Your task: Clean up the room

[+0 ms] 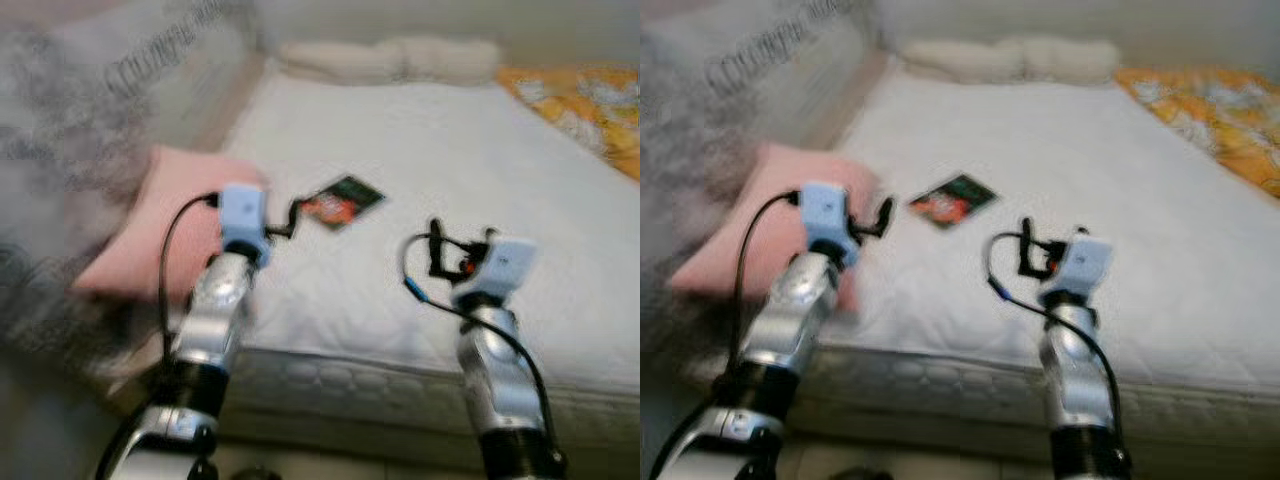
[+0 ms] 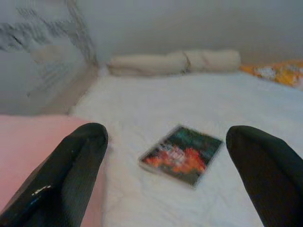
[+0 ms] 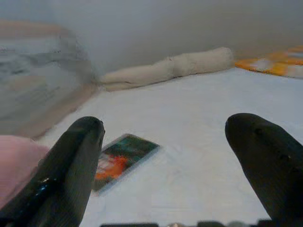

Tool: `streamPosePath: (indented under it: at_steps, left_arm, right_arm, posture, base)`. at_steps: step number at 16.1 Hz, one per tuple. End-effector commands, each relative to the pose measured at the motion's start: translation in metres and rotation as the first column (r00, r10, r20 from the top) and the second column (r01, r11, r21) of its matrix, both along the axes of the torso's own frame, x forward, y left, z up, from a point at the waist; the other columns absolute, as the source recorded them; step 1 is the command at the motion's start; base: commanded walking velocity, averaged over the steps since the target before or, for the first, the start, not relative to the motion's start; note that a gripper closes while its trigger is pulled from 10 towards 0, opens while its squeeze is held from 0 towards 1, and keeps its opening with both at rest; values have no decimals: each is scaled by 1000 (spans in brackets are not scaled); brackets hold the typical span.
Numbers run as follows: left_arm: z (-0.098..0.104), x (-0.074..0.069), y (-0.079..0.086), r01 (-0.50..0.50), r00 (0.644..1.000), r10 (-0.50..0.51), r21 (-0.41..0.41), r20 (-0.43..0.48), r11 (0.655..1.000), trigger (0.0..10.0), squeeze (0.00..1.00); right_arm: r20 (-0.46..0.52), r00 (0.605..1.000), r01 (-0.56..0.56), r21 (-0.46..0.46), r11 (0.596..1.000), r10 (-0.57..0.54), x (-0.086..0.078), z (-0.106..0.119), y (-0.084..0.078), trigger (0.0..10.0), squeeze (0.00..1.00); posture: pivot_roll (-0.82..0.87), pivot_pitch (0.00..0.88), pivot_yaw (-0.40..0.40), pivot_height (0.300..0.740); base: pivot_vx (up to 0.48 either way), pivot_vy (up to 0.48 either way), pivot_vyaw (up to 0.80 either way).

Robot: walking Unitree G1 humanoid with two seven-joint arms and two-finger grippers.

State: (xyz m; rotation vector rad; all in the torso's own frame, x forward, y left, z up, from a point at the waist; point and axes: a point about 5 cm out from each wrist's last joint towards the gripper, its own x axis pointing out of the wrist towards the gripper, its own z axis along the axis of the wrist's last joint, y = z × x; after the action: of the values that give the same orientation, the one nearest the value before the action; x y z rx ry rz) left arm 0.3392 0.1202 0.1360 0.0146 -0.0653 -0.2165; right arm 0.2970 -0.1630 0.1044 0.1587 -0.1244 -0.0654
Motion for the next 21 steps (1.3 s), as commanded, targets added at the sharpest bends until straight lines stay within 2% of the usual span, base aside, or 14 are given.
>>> streamPosePath:
  at_steps: [1,5,8,11,14,16,21]
  left_arm:
    - [-2,-1,-1,16,1000,-16,21,-2,1000,10000,0]
    - [0,-5,-14,100,995,-101,79,16,992,10000,0]
    - [-1,-6,-12,89,996,-90,84,1,992,10000,0]
    - [-6,-9,-8,83,996,-82,59,-22,995,10000,0]
    - [-8,-17,-14,103,994,-102,31,-23,994,10000,0]
    - [-9,-19,-16,107,994,-106,30,-27,994,10000,0]
    - [-8,-17,-6,46,998,-45,28,-36,999,10000,0]
  right_arm:
    - [11,1000,-8,10,1000,8,1,3,2,10000,0]
    - [5,1000,-20,15,1000,20,2,2,3,10000,0]
    - [-4,1000,-19,19,1000,20,2,1,5,10000,0]
    - [-15,1000,-13,18,1000,13,5,0,2,10000,0]
    - [-18,1000,-19,13,1000,19,7,2,2,10000,0]
    - [-20,1000,-22,6,1000,22,9,2,2,10000,0]
    - [-29,999,-19,15,1000,19,11,2,1,10000,0]
  posture:
    - [-38,0,25,740]
    - [-35,0,26,740]
    - [-32,0,29,740]
    - [-29,0,29,740]
    - [-22,0,26,740]
    - [-17,0,22,740]
    - [-8,0,15,740]
  base:
    - [480,0,0]
    - [480,0,0]
    - [392,0,0]
    - [0,-160,0]
    - [0,-480,0]
    - [0,-240,734]
    - [0,0,696]
